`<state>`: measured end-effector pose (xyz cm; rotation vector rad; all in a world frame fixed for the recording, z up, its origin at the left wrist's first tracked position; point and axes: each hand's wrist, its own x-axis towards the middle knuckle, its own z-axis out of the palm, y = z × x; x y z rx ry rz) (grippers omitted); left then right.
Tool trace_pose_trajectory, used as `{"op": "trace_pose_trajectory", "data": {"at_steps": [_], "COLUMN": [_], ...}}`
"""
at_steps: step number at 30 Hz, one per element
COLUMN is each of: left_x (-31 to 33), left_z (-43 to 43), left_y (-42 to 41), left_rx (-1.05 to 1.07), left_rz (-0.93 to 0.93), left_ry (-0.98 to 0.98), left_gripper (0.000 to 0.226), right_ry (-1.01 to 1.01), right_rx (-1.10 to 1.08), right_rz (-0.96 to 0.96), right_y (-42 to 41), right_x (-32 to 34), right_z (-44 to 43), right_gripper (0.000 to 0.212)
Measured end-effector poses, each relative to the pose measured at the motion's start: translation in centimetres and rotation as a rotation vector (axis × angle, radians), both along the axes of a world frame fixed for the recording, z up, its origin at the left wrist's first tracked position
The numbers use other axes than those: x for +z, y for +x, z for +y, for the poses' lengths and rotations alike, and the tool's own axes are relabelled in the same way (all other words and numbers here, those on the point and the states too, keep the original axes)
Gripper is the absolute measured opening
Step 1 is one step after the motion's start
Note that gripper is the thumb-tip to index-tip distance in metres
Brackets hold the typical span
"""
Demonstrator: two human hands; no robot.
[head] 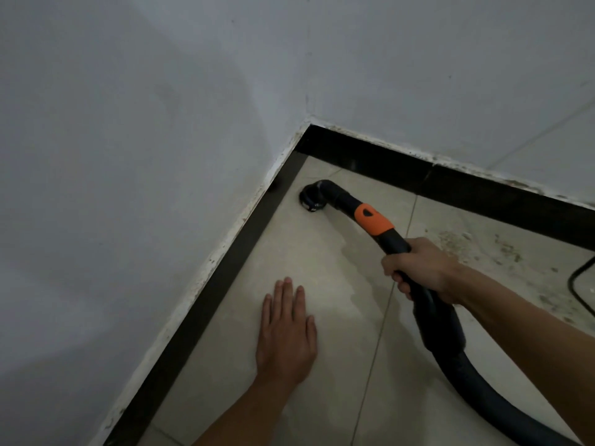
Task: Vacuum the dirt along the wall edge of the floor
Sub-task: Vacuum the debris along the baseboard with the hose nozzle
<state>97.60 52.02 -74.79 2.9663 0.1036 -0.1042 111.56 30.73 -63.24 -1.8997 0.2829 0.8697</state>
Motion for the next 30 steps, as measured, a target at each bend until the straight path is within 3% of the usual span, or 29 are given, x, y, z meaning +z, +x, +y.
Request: {"op": "trace_pose_trajectory", "data": {"at_steps": [4,10,13,19,25,28,30], "left_x": [-0.1,0.0,0.0,0.1,0.5,0.6,0.6], "left_z": [0.1,-0.1,0.0,0.1,0.1,0.1,0.1], "left_y": [0.0,-0.1,0.1,0.0,0.0,0.0,-0.1], "left_rx": [0.003,-0.003,-0.008,-0.007,-0.007,-0.007,-0.013], "left_rz": [0.002,0.003,0.006,0.023,-0.010,-0.017,-0.032], "left_ry": [0.000,0.007,0.008,-0.015,-0.021,-0.004,0.006], "left_gripper": [0.059,0.058,0.058,0.058,0.057,0.058,0.059], "right_ry": [-0.030,-0.245,-0.321,-0.689,-0.850,-0.836,-0.768], "right_rx": [0.079,-0.031,-0.030,0.155,0.095,0.061,0.116], "right_rz": [-0.025,-0.320,-0.376,-0.587,-0.528,-0.437,-0.480], "right_y": [0.6,4.2,6.1,5.8,1.4,-2.3,-5.6], "right_x": [-0.6,-1.9,-2.3,-3.0,-3.4,-2.4,-1.8], "right_z": [1.9,3.6,4.6,3.5,-3.4,-5.5,-5.4], "right_gripper": [0.014,0.018,0.021,0.024,0.027,0.031,0.034]}}
